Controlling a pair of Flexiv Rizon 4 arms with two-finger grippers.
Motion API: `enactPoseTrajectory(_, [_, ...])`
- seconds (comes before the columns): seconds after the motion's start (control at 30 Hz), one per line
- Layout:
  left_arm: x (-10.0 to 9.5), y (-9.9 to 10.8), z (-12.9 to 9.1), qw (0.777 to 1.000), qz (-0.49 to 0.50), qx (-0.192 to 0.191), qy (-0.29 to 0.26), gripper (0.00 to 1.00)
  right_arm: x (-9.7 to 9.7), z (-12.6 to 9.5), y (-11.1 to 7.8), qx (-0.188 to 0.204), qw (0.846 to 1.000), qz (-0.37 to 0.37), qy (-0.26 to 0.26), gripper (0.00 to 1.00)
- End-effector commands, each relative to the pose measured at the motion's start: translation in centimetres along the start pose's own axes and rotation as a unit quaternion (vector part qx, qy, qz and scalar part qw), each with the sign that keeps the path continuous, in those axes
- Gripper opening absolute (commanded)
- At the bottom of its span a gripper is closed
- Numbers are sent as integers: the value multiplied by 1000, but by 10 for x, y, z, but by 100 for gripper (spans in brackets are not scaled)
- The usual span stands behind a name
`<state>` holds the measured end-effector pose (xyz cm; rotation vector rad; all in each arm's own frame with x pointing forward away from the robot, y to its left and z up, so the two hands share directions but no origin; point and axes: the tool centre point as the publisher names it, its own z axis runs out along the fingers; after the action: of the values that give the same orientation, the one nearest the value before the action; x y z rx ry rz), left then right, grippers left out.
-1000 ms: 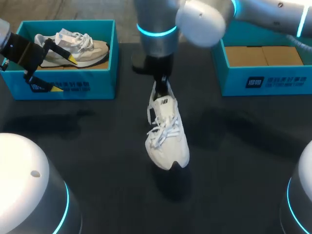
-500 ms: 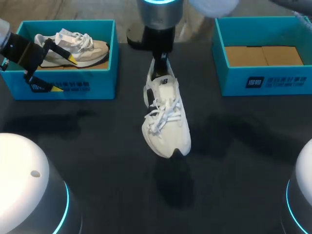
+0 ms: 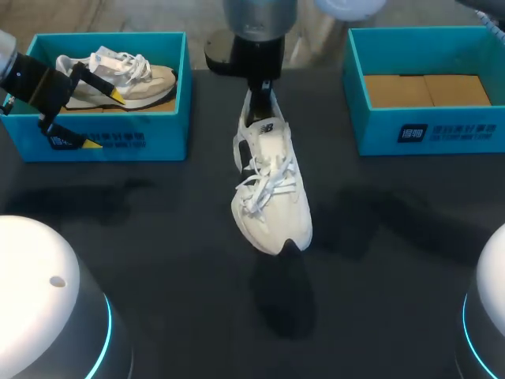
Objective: Take the shoe out of the shoebox, open the shoe tongue, remove and reinsert the insole, then place the shoe into the shoebox
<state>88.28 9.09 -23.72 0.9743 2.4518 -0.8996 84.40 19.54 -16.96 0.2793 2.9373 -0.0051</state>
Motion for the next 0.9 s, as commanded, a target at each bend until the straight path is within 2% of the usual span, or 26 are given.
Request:
enactPoseTrajectory(0.03, [1, 0, 0, 1000, 1, -1, 0, 100, -10, 1, -11, -6, 1000, 0, -2, 0])
enactPoseTrajectory(0.37, [1, 0, 0, 1000, 1, -1, 0, 100, -55, -1, -55, -14, 999, -36, -4, 0])
enactPoseTrajectory(0.57, [1, 0, 0, 1000, 1, -1, 0, 100, -82, -7, -87, -10, 999, -33, -11, 0])
enactPoseTrajectory(0.63, [1, 0, 0, 1000, 1, -1, 0, 100, -92, -8, -97, 4, 999, -34, -20, 0])
enactPoseTrajectory(0.9, [1, 0, 0, 1000, 1, -1, 0, 100, -120, -1, -133, -5, 999, -30, -27, 0])
